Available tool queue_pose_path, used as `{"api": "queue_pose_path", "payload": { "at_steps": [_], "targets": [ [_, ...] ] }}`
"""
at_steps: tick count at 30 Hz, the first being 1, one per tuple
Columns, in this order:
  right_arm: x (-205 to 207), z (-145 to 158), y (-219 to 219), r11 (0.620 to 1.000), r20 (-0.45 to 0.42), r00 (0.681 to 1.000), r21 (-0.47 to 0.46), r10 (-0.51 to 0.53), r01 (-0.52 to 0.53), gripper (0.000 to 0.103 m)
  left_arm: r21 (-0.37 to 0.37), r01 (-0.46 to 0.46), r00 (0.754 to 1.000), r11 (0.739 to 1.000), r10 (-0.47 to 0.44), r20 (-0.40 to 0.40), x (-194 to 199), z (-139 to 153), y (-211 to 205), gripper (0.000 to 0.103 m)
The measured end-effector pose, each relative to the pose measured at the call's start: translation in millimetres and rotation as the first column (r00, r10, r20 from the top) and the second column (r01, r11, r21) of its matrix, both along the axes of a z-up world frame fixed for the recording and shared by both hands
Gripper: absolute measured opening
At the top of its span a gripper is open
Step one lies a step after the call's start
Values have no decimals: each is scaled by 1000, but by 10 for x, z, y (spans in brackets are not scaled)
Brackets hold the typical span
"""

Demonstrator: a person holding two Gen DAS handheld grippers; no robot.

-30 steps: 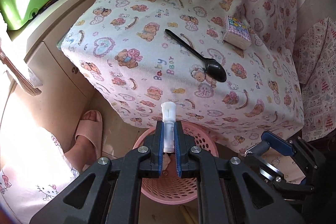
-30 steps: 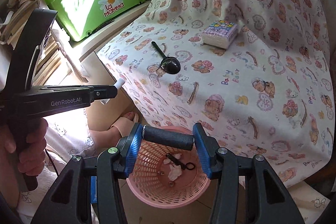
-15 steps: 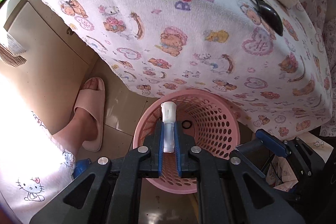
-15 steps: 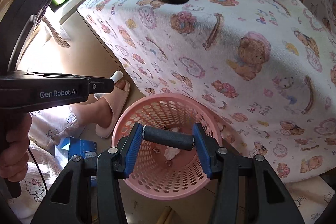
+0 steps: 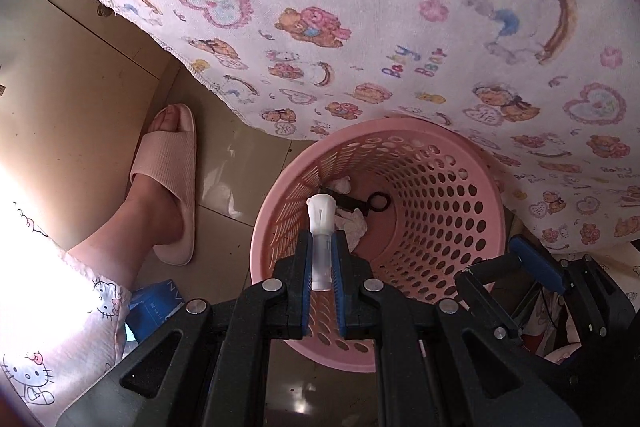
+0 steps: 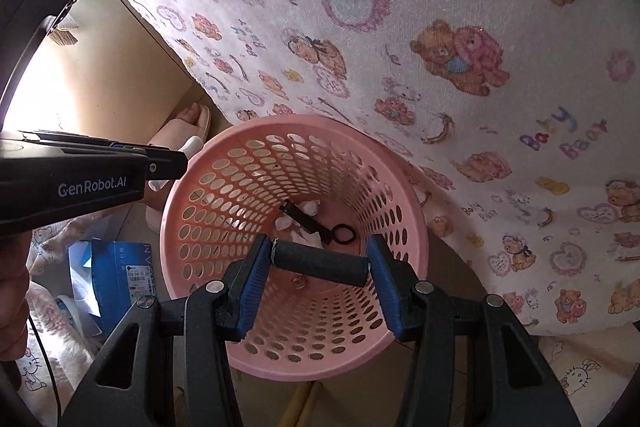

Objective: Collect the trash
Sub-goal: 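Open both tools to drop the cylinder and tube into the wastebasket, then move both open tools back toward the spoon and tissue pack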

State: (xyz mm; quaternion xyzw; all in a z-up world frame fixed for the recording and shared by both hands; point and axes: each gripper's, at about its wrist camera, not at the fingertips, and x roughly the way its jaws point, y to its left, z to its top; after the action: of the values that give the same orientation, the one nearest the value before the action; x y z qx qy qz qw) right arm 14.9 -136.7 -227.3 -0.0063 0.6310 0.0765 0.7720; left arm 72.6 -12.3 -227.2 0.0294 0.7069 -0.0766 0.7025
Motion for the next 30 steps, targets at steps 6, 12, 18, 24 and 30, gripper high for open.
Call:
{"api": "queue_pose_path", "payload": {
  "at_steps": [6,12,18,24,30],
  "targets": [
    [-20,-62,-8,1000,0,1000,-7,1,-1,52,0,2,1000,1000,-2,-3,-24,3,-17,9],
    [-31,-46,-31,1000,6,1000,-14,-14,14,64,21,0,999,1000,-1,40,-23,121,-26,37],
    [-25,81,-49,1000,33,999,-21,-19,20,64,35,5,994,999,-9,113,-37,347,-21,46],
    [-29,439,-117,999,128,991,-4,-51,51,68,25,-2,971,1000,-4,240,-70,745,15,52],
    [-126,961,-216,996,290,953,18,-87,85,72,44,-59,923,997,37,384,-72,1117,125,65]
  ]
}}
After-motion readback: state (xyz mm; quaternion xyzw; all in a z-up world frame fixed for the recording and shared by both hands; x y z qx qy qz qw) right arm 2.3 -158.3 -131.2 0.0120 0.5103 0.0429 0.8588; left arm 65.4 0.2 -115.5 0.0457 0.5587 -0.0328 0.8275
